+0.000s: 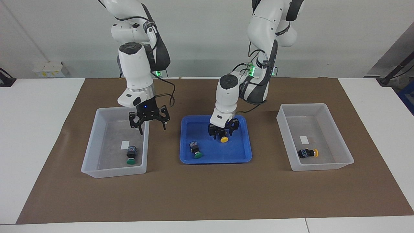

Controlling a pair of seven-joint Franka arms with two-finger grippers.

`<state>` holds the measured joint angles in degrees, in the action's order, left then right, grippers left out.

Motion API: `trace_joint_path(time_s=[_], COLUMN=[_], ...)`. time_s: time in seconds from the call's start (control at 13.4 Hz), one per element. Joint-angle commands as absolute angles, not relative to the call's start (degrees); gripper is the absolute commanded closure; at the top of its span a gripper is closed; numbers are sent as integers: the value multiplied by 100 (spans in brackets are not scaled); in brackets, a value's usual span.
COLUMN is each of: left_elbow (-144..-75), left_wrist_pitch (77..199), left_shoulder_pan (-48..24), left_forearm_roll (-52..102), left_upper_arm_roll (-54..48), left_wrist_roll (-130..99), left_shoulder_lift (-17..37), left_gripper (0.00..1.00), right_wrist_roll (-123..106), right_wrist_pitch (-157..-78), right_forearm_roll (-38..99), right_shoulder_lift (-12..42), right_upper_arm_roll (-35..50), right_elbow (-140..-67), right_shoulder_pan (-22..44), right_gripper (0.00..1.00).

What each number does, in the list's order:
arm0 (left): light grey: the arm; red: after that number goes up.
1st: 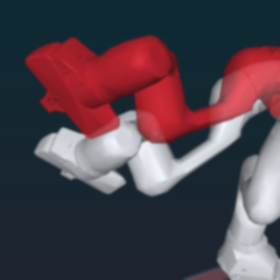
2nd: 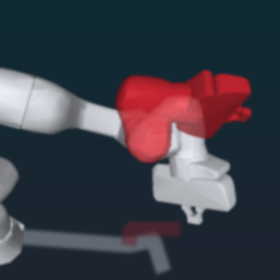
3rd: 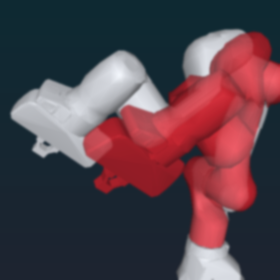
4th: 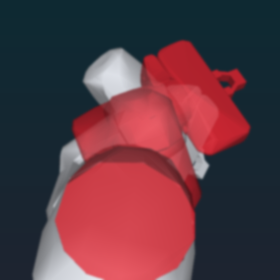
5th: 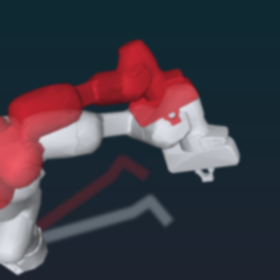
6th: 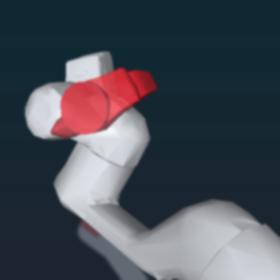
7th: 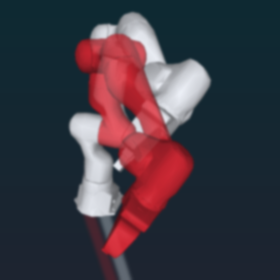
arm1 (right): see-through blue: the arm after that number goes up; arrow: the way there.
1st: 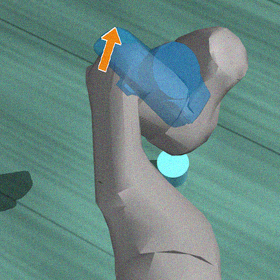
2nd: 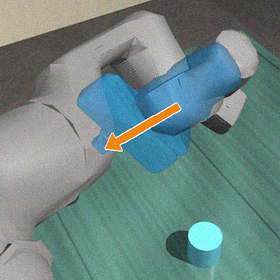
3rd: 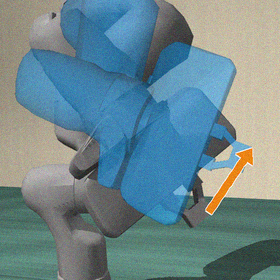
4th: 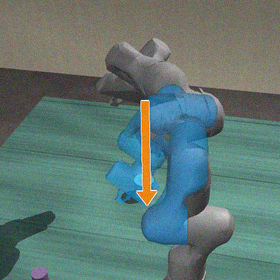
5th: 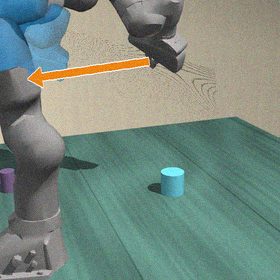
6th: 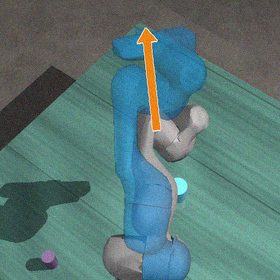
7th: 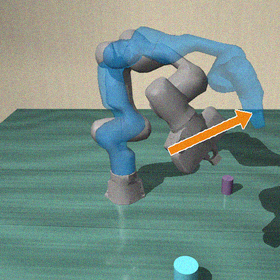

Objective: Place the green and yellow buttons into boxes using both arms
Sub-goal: 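Lift the yellow button while the right gripper grasps the second green button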

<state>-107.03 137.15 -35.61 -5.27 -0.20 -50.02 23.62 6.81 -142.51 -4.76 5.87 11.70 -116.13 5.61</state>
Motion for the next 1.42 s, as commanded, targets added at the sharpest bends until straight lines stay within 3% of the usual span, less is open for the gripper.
trace_joint_path(time_s=[0.0,0.22,0.52,0.82,1.05,1.34], left_elbow=[-10924,-10925,-10916,-10820,-10443,-9363], left_wrist_pitch=[13869,13896,13878,13790,13492,12685], left_shoulder_pan=[-3647,-3683,-3674,-3604,-3499,-3218], left_forearm_roll=[-659,-659,-659,-659,-668,-668], left_upper_arm_roll=[62,62,62,70,97,88], left_wrist_roll=[-5133,-5133,-5124,-5089,-5054,-4949], left_shoulder_lift=[2268,2268,2268,2268,2320,2601], left_gripper=[20,36,69,96,100,100], right_wrist_roll=[782,791,756,756,756,765], right_wrist_pitch=[-14939,-15432,-16705,-16813,-17331,-17603], right_forearm_roll=[-352,-352,-360,-466,-466,-492], right_shoulder_lift=[913,1133,1625,1766,2065,2293], right_upper_arm_roll=[1178,1178,1178,1169,1151,1134], right_elbow=[-11689,-11725,-11900,-11883,-11848,-11777], right_shoulder_pan=[746,879,923,1080,1309,1415], right_gripper=[0,0,0,0,0,0])
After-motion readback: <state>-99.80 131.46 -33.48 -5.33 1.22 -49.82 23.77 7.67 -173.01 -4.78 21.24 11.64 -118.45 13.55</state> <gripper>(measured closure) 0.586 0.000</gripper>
